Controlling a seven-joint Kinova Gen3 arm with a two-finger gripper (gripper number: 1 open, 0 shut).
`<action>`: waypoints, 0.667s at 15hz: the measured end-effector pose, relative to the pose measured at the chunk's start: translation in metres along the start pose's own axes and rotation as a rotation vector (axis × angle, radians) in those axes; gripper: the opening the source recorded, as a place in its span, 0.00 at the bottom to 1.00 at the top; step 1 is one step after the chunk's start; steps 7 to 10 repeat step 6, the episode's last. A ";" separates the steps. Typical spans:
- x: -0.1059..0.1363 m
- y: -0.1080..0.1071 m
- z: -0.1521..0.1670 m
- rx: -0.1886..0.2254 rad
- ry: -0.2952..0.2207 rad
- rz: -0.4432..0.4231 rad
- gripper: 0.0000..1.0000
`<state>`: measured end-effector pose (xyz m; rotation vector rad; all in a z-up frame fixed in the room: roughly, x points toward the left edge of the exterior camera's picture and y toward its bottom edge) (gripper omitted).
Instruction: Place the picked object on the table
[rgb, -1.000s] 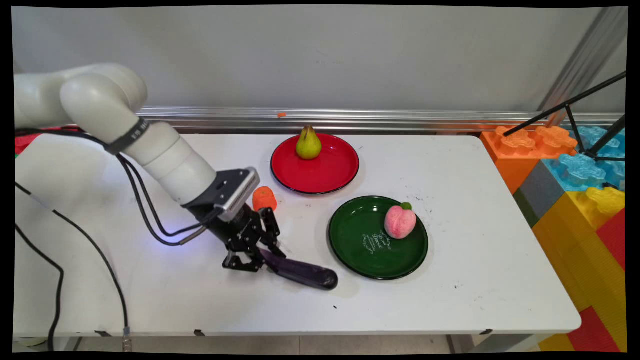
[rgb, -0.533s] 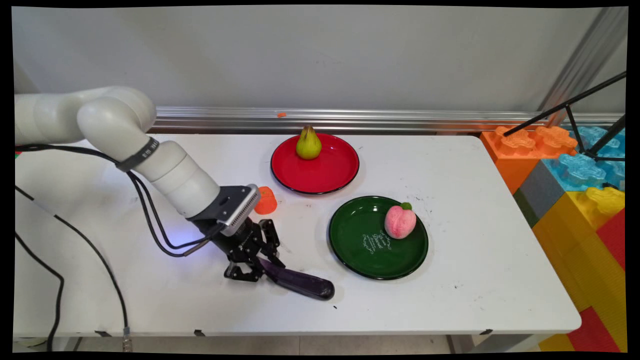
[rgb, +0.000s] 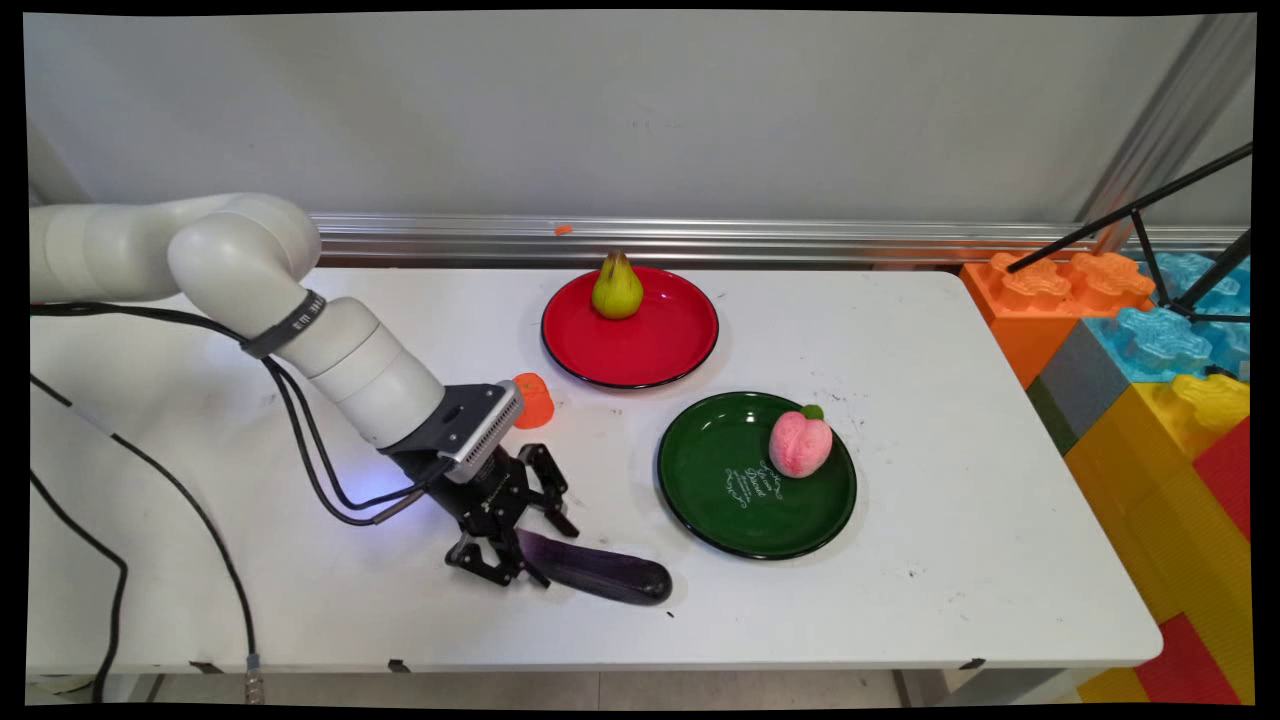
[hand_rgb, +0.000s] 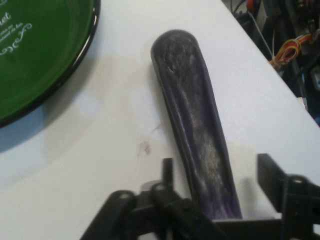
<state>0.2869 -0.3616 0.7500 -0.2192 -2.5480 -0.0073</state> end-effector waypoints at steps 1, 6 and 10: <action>0.000 0.000 0.000 -0.001 0.002 -0.001 1.00; 0.001 -0.002 -0.003 0.004 0.010 -0.013 1.00; 0.001 -0.002 -0.003 0.004 0.010 -0.013 1.00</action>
